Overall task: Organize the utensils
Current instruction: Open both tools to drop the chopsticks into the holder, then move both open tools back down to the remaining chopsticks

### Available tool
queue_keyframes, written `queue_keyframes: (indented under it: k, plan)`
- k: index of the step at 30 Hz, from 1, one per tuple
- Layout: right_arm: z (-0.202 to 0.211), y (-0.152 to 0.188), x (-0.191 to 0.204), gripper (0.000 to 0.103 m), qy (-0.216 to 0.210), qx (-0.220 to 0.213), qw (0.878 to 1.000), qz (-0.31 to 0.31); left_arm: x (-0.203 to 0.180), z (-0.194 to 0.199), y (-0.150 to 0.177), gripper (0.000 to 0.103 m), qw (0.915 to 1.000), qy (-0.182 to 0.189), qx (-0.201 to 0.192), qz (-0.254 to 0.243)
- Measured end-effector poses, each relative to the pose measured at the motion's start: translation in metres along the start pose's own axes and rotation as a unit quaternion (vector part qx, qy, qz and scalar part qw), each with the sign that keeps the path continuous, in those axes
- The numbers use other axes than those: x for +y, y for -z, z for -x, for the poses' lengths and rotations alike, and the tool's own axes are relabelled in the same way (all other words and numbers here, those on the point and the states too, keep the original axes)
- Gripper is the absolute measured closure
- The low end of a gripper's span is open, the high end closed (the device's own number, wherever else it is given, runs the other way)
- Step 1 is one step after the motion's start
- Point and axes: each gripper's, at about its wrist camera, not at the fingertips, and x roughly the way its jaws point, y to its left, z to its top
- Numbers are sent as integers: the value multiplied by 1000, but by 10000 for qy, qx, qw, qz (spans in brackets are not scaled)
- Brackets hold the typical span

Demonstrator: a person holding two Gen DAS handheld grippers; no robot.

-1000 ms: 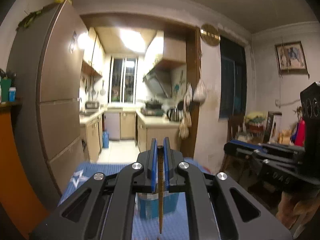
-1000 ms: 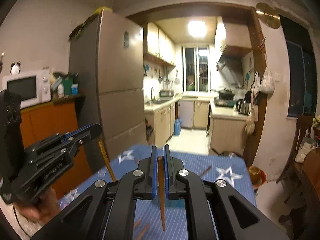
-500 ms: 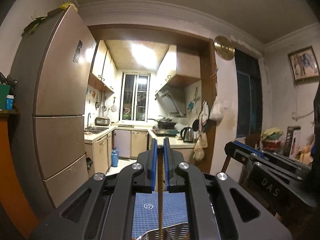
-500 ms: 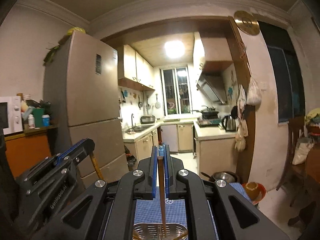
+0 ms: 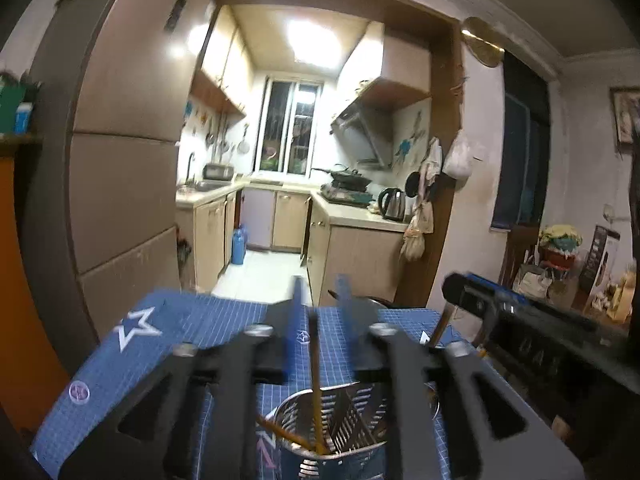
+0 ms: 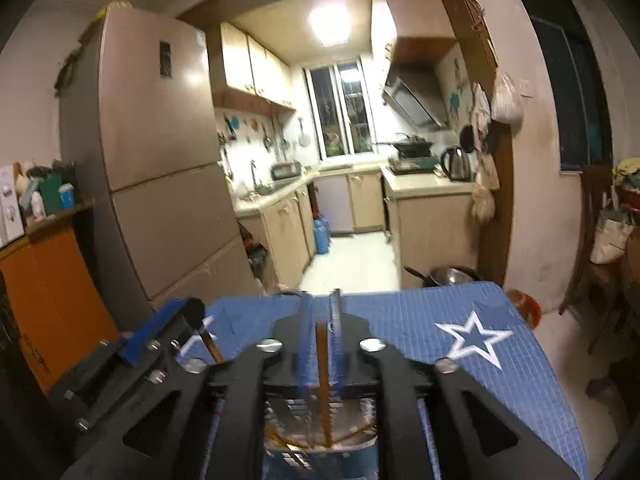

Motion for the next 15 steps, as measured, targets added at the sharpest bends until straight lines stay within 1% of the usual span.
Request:
queue_keyframes:
  k: [1,4,6,8,9,11,13,15]
  plan:
    - [6,2,0,70,-7,-65,10000,-35,5,7,-3,64,9999,-51,-102,72]
    - [25,-2,-7,70,-74,-184,9997,-116,17,32,-16,64,9992,-24,-366,185]
    - [45,-4,-12,70,-124,-249,9995,-157,26,57,-24,64,9976,-31,-615,310]
    - [73,-4,-18,70,-213,-329,9991,-162,35,83,-30,64,9955,-65,-863,379]
    - [85,-3,-21,70,-247,-352,9990,-157,41,107,-32,64,9938,-109,-1043,361]
    - [121,4,-29,70,-352,-369,9985,-182,45,134,-32,64,9921,-122,-1220,277]
    - [152,12,-38,70,-398,-385,9983,-191,53,167,-24,62,9917,-91,-1277,149]
    - [190,29,-45,70,-450,-395,9981,-136,61,196,-10,62,9927,2,-1208,8]
